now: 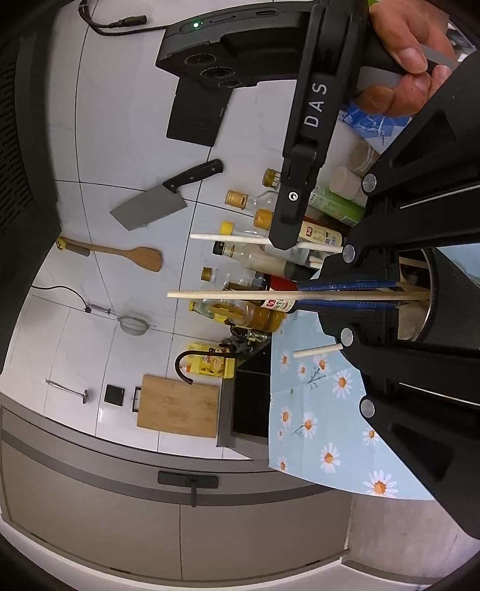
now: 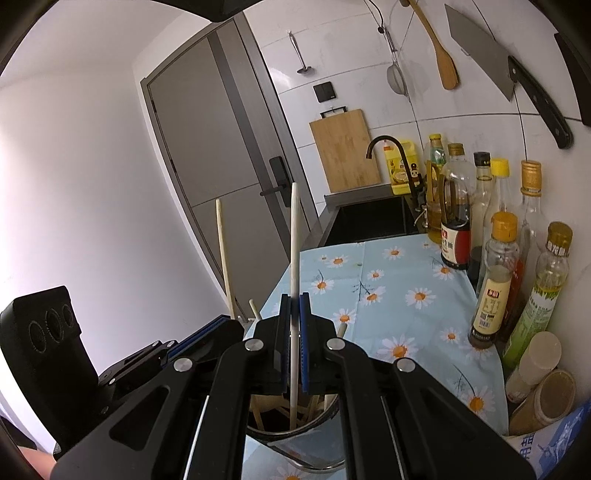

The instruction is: Organize utensils

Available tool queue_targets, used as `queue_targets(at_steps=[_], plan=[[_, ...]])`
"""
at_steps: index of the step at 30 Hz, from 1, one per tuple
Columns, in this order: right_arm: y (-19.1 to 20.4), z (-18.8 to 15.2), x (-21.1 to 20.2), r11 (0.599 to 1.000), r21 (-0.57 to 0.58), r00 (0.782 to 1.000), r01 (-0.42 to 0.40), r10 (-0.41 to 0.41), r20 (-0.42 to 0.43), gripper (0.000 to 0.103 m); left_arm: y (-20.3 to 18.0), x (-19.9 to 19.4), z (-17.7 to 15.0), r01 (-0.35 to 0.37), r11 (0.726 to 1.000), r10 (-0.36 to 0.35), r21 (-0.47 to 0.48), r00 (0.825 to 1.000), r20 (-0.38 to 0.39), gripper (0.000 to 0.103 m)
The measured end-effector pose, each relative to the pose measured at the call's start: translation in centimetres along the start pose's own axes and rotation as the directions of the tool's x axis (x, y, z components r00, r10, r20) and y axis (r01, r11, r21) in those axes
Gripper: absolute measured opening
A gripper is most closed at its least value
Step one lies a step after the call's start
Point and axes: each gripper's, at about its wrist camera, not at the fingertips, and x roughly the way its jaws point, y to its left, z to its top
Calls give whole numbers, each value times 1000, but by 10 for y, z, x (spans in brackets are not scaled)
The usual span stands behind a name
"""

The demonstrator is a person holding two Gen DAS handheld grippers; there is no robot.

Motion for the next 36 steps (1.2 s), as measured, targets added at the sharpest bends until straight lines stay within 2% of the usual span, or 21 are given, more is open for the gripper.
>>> queue_targets(at_steps=[6, 8, 17, 25, 27, 28, 34, 36], plan=[[2, -7, 0, 1000, 8, 1000, 3, -3, -14, 9, 1, -2, -6, -7, 1000, 7, -12, 999, -37, 4], [3, -7, -2, 1000, 14, 1000, 0, 1, -18, 20, -1, -6, -5, 3, 1000, -4, -9, 999, -38, 4], [0, -7, -28, 998, 58, 1000, 0, 0, 3, 20, -5, -23, -2, -8, 1000, 8, -15, 999, -37, 5], [9, -11, -65, 1000, 30, 1000, -2, 2, 1, 25, -20, -53, 1, -33, 999, 33, 13, 998, -48, 5], [13, -13, -74, 1000, 15, 1000, -7, 7, 2, 29, -22, -63, 1, -51, 999, 52, 11, 997, -58, 10], [16, -15, -82, 1000, -1, 1000, -8, 8, 0, 32, -22, -67, 1, -60, 998, 61, 7, 996, -63, 20], [21, -23, -126, 998, -58, 1000, -23, 23, 3, 48, -23, -98, -2, -112, 994, 110, -14, 989, -99, 22], [23, -26, -140, 997, -73, 1000, -25, 26, 3, 54, -28, -107, -6, -130, 991, 128, -10, 984, -126, 28]])
